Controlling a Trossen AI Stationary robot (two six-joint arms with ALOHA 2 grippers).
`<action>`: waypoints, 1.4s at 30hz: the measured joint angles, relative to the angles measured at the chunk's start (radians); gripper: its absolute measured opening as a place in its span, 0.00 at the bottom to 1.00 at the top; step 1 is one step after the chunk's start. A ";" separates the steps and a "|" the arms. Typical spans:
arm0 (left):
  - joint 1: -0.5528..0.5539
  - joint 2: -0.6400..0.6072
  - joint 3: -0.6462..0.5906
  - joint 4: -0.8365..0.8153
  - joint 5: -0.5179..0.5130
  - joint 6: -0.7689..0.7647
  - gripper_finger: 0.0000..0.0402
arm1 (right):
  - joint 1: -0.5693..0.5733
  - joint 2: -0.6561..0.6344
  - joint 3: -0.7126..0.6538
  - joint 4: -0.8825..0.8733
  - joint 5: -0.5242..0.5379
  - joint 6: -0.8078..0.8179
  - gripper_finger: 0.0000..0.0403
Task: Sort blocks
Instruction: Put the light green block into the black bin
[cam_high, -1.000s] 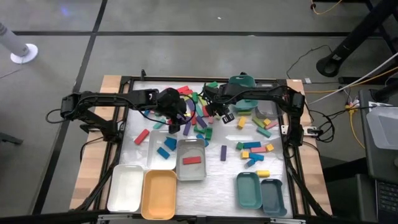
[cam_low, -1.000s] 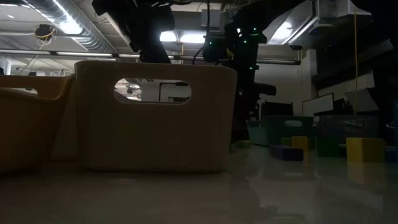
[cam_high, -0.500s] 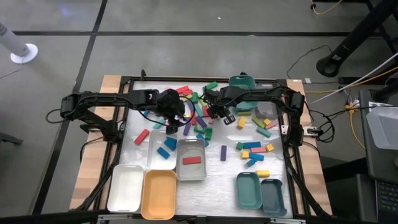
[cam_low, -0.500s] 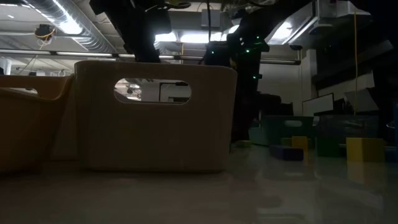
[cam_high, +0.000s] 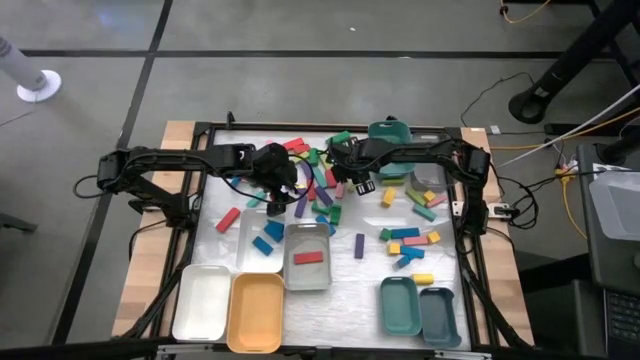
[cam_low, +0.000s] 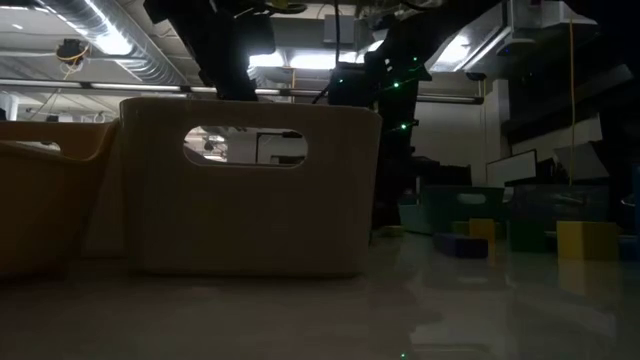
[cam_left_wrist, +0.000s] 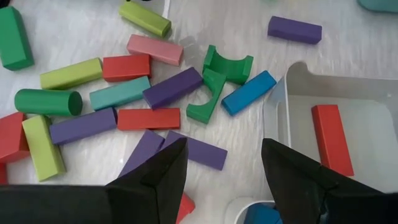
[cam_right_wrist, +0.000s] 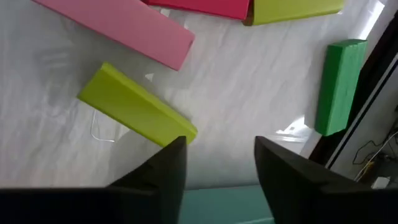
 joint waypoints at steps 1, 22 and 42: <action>0.000 -0.005 0.000 -0.002 0.000 0.000 0.48 | 0.000 -0.004 0.000 -0.002 0.000 0.001 0.53; 0.012 -0.484 -0.386 0.207 -0.002 -0.156 0.48 | -0.044 -0.347 0.000 -0.134 -0.570 -0.097 0.58; 0.012 -0.638 -0.554 0.424 -0.001 -0.210 0.48 | -0.036 -0.149 -0.171 0.067 -0.384 -0.280 0.58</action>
